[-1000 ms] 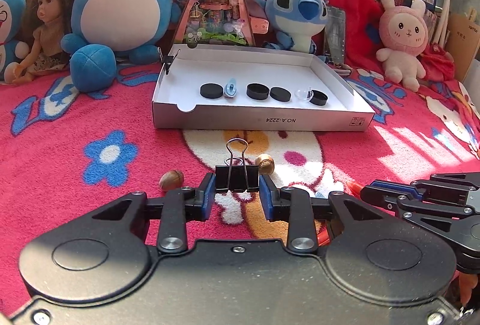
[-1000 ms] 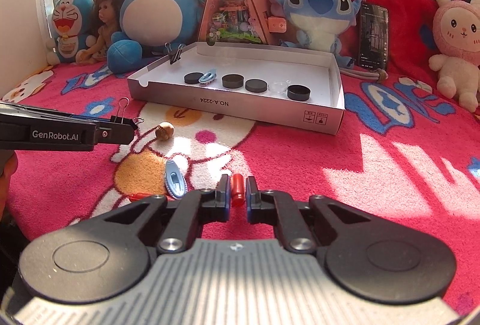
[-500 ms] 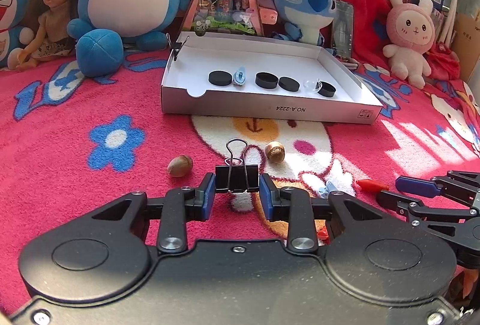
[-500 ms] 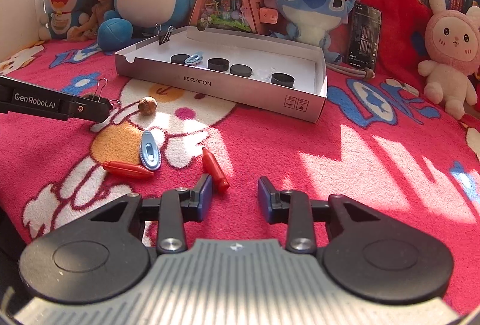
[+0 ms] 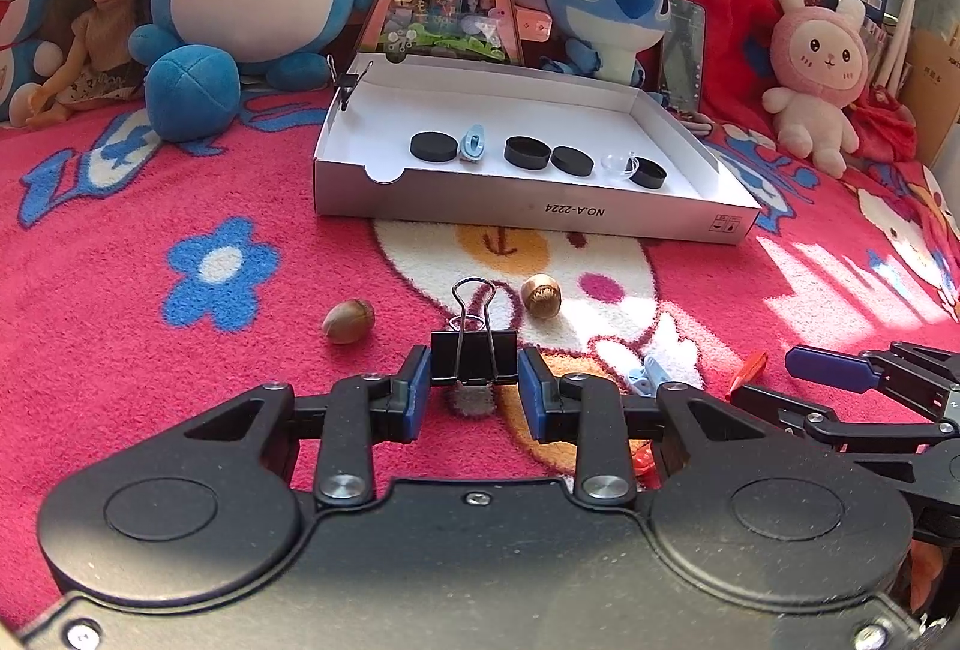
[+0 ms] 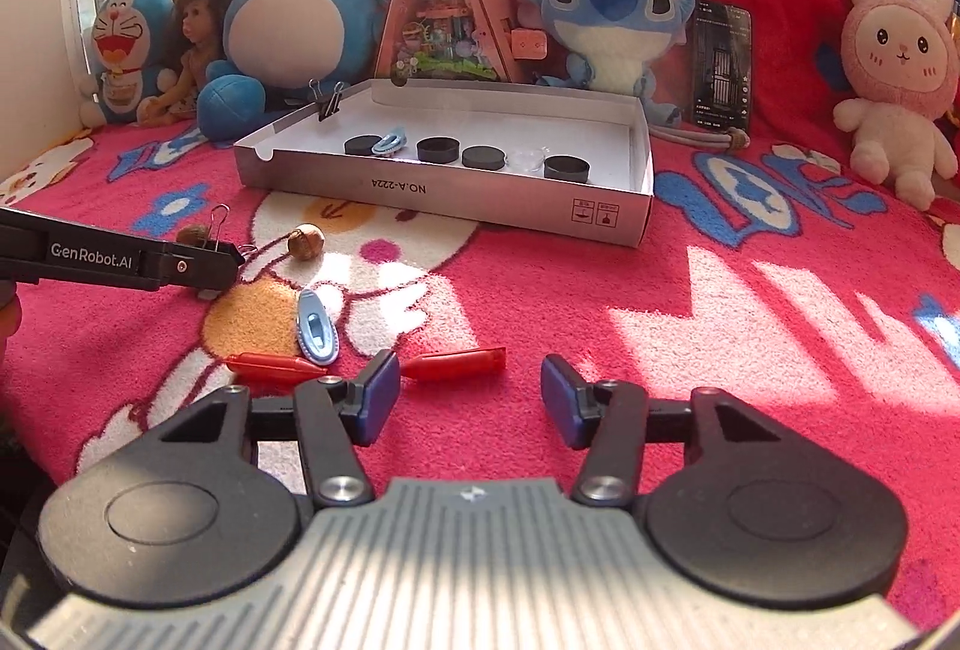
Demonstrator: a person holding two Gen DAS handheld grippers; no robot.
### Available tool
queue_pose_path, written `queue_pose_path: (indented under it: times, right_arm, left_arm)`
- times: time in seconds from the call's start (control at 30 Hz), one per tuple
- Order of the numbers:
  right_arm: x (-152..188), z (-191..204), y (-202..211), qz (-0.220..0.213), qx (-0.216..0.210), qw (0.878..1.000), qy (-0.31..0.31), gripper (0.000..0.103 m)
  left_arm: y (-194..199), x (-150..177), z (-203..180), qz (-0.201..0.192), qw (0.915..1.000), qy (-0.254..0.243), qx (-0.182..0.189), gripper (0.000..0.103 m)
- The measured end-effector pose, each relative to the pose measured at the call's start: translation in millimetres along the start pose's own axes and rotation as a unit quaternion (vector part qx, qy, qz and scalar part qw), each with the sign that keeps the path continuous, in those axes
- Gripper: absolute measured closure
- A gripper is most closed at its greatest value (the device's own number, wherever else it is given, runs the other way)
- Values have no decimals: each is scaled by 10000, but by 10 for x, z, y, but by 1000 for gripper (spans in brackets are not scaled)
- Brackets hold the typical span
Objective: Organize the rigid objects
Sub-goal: 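Hold the binder clip up with the left tool while the right tool grasps the red marker, then carry the binder clip with the left tool into the tray while the right tool carries the red marker there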
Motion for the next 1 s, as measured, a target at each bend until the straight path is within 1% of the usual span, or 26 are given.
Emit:
queue_pose_path:
  times: [0.13, 0.23, 0.3, 0.43, 0.47, 0.53, 0.57, 0.6, 0.77, 1.0]
  right_arm:
    - [-22, 73, -57, -18, 92, 9998, 171, 35]
    - [-44, 89, -75, -86, 208, 9994, 249, 32]
    - [-53, 75, -86, -74, 233, 9995, 183, 31]
    - [-46, 59, -88, -52, 153, 9998, 70, 31]
    - [-43, 63, -89, -40, 138, 9999, 87, 33]
    - [-36, 74, -84, -34, 103, 9999, 114, 41]
    - [-35, 81, -83, -20, 99, 9999, 133, 48]
    - [-34, 87, -79, -24, 95, 9998, 147, 52]
    - [-53, 93, -55, -87, 109, 9998, 145, 53]
    - [-148, 33, -37, -155, 121, 9998, -13, 53]
  left_arm:
    - [3, -1, -2, 0, 10000, -1, -9, 73]
    - [7, -2, 1, -4, 10000, 7, -9, 73]
    - [12, -8, 5, -16, 10000, 15, -12, 73]
    - [9, -17, 5, -19, 10000, 20, -10, 73]
    - [8, -17, 4, -20, 10000, 13, -8, 73]
    - [8, -22, -2, -27, 10000, 8, -7, 73]
    - [8, -25, -3, -29, 10000, 6, -5, 73]
    - [6, -33, -12, -34, 10000, 6, -5, 73]
    - [15, -77, -26, -75, 10000, -2, -3, 73]
    - [60, -264, -29, -239, 9997, -22, -21, 73]
Point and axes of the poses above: each gripper's, at about its wrist camera, not at the fingertips, and y roughly against the way its jaws point, z to its left, x to its underside, the point moved 7 cm from there along -y, roughly the way its jaws point, and after that the axes turned 11 degrees about z, right-handed, at the moved point
